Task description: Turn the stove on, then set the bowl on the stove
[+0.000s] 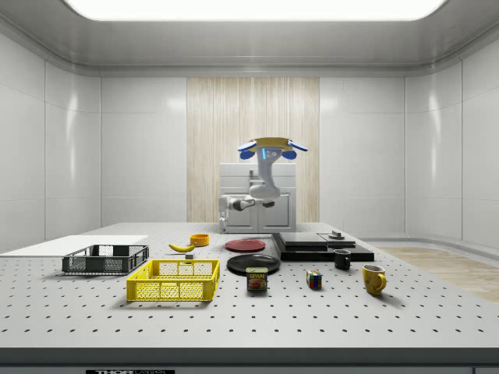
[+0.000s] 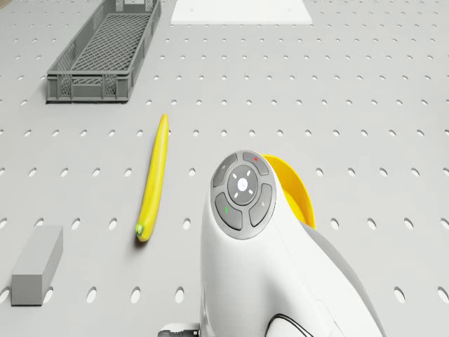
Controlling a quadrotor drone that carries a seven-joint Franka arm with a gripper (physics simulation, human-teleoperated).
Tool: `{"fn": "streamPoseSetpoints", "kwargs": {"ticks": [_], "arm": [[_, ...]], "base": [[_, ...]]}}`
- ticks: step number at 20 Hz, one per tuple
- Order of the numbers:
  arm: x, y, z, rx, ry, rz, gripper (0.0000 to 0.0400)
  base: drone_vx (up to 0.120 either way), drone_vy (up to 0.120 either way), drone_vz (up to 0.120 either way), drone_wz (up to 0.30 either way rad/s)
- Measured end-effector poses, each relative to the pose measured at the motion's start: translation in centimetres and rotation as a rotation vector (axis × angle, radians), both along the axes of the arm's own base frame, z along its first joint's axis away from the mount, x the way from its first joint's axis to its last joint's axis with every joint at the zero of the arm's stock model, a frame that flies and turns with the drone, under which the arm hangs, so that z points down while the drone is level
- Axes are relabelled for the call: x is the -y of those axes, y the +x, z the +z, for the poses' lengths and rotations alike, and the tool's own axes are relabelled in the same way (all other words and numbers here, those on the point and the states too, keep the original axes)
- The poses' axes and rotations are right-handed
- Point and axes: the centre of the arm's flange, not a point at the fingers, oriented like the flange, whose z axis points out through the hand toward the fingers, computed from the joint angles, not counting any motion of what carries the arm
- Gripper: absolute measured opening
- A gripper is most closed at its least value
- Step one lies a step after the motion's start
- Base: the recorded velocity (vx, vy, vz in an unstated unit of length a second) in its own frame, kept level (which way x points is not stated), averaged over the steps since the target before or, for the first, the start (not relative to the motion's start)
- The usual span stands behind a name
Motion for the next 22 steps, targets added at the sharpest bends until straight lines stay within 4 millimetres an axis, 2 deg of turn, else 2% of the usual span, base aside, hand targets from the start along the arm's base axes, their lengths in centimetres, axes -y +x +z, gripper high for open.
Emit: {"fn": "streamPoseSetpoints", "kwargs": {"ticks": [22], "arm": [[0.0, 0.0, 0.0, 0.0, 0.0, 0.0, 0.04]], "base": [[0.12, 0.0, 0.0, 0.0]]}}
